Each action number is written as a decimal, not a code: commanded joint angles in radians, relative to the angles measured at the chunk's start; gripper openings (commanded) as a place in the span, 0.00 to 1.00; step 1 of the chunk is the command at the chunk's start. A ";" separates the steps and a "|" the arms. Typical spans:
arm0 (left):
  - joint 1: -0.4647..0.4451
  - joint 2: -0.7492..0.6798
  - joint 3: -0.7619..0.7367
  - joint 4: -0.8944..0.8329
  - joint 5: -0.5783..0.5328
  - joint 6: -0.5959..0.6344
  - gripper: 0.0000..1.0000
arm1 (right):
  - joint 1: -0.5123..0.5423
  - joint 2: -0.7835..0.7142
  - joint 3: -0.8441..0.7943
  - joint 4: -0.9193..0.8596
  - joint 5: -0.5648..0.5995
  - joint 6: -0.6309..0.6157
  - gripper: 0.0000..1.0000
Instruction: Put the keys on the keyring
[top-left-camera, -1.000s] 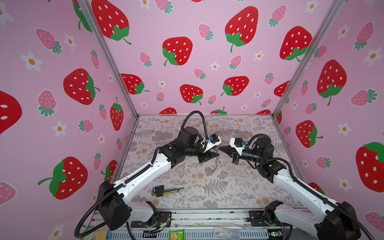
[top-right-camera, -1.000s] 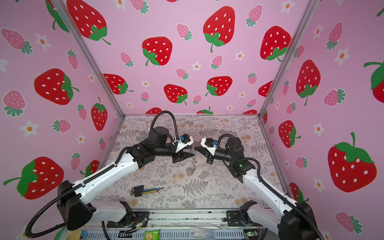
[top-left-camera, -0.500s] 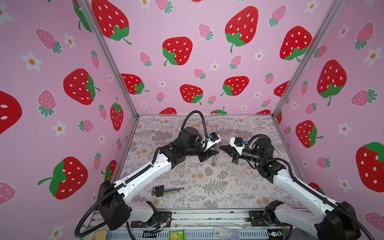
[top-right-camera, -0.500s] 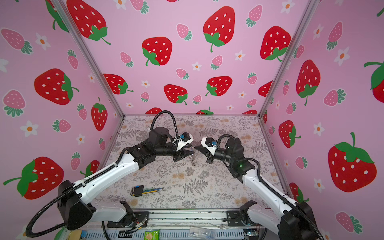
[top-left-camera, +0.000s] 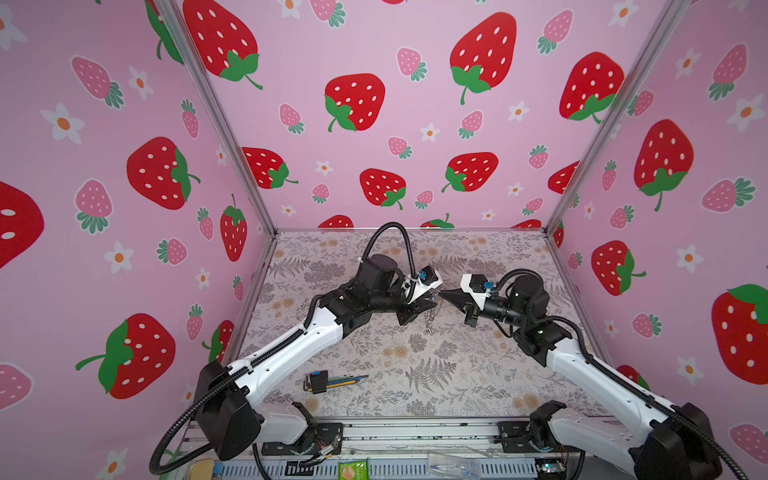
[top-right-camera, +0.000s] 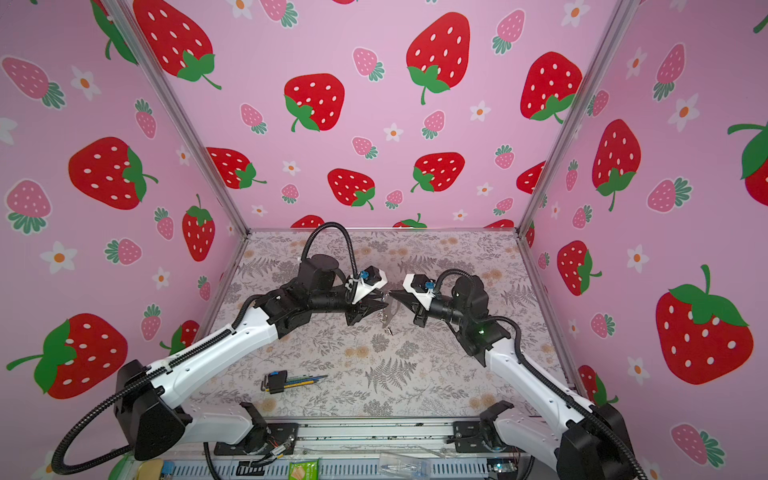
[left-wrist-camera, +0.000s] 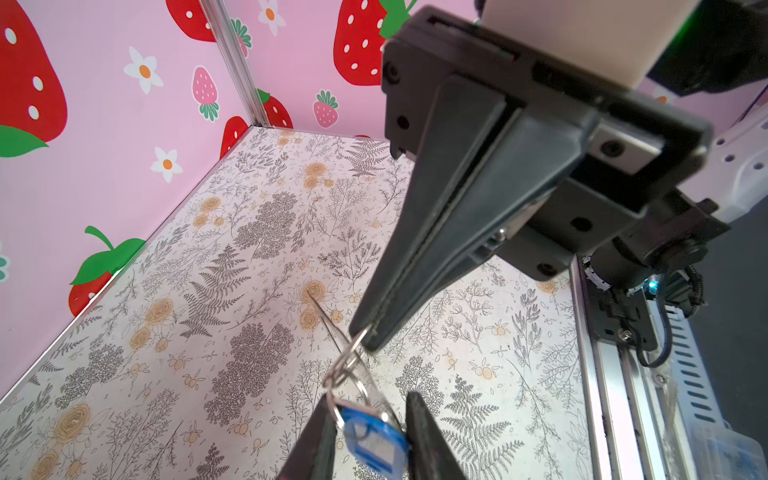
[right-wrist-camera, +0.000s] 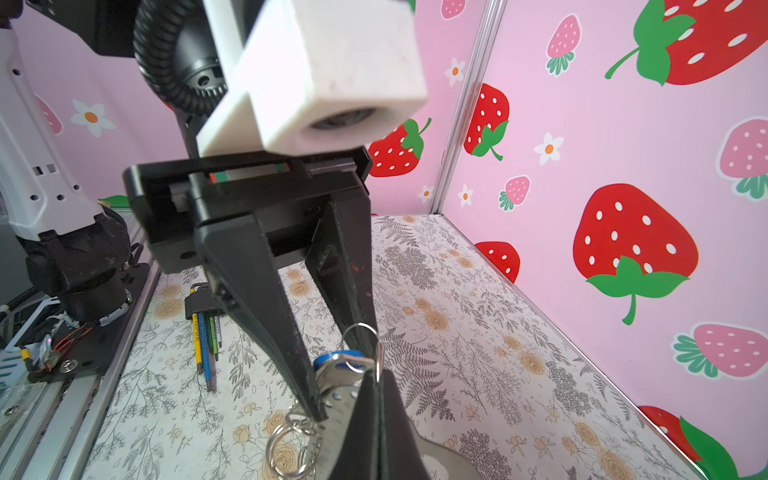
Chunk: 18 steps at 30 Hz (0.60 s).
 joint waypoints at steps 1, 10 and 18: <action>-0.003 -0.003 -0.014 -0.003 0.035 0.021 0.30 | -0.012 -0.025 -0.013 0.082 -0.023 0.037 0.00; -0.003 0.012 -0.016 0.006 0.049 0.018 0.26 | -0.020 -0.025 -0.019 0.100 -0.044 0.052 0.00; -0.004 0.006 -0.020 0.014 0.006 0.020 0.30 | -0.022 -0.016 -0.023 0.100 -0.082 0.057 0.00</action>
